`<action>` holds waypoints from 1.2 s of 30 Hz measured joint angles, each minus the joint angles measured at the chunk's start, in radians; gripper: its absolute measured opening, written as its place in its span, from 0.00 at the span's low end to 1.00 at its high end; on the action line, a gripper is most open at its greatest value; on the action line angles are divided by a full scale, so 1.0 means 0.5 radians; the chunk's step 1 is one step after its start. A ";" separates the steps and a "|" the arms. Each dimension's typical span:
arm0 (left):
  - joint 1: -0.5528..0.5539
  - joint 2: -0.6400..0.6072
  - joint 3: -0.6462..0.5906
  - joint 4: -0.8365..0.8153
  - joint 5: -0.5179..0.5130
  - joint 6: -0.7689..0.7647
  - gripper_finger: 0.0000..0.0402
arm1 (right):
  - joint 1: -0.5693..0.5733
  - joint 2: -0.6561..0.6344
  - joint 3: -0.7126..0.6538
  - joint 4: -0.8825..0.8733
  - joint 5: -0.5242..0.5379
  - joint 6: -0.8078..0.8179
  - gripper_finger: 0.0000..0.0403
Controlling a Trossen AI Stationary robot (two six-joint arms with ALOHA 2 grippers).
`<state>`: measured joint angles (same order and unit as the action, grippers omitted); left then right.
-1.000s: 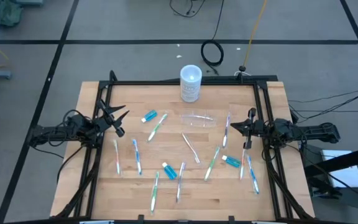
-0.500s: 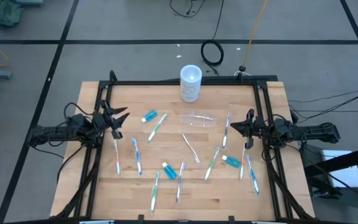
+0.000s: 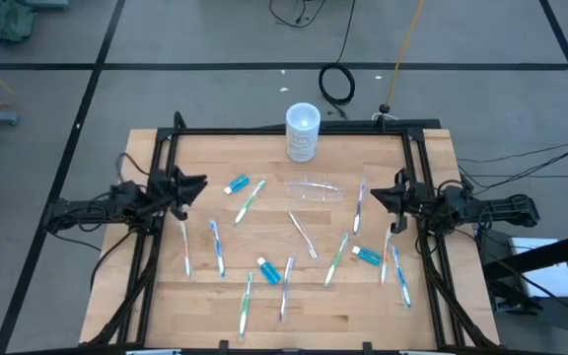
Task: Pick & Place toothbrushing station
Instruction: Put the top green toothbrush into the transparent organizer
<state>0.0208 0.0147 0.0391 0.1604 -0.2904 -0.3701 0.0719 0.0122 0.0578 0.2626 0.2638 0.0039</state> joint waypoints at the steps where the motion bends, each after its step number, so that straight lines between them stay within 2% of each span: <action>1: 0.000 0.000 0.000 -0.102 0.047 -0.093 0.32 | 0.000 0.000 0.000 -0.013 -0.002 -0.026 0.01; 4: 0.000 0.028 0.003 -0.363 0.115 -0.414 0.32 | 0.000 0.000 0.000 -0.051 -0.004 -0.164 0.01; 7: -0.023 0.141 0.003 -0.296 0.185 -0.536 0.32 | 0.000 0.001 0.000 -0.087 -0.005 -0.203 0.01; 13: -0.181 0.404 0.000 0.001 0.176 -0.437 0.32 | 0.000 0.001 0.000 -0.140 -0.005 -0.161 0.01; 17: -0.306 0.591 0.000 0.378 0.115 -0.220 0.32 | 0.000 0.001 0.000 -0.145 -0.006 -0.145 0.01; 20: -0.369 0.706 0.029 0.520 0.105 -0.097 0.32 | 0.000 0.001 0.000 -0.146 -0.006 -0.162 0.01; 23: -0.417 0.812 0.162 0.450 0.035 -0.060 0.32 | -0.001 0.001 0.000 -0.146 -0.006 -0.245 0.01; 27: -0.510 1.020 0.400 0.189 -0.050 -0.041 0.31 | 0.000 0.001 0.000 -0.146 -0.006 -0.380 0.01; 36: -0.636 1.681 0.872 -0.235 -0.475 -0.019 0.31 | 0.000 0.001 0.000 -0.146 -0.006 -0.456 0.01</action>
<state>-0.2972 0.8554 0.4751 0.0427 -0.5281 -0.3794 0.0719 0.0128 0.0578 0.1898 0.2607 -0.2239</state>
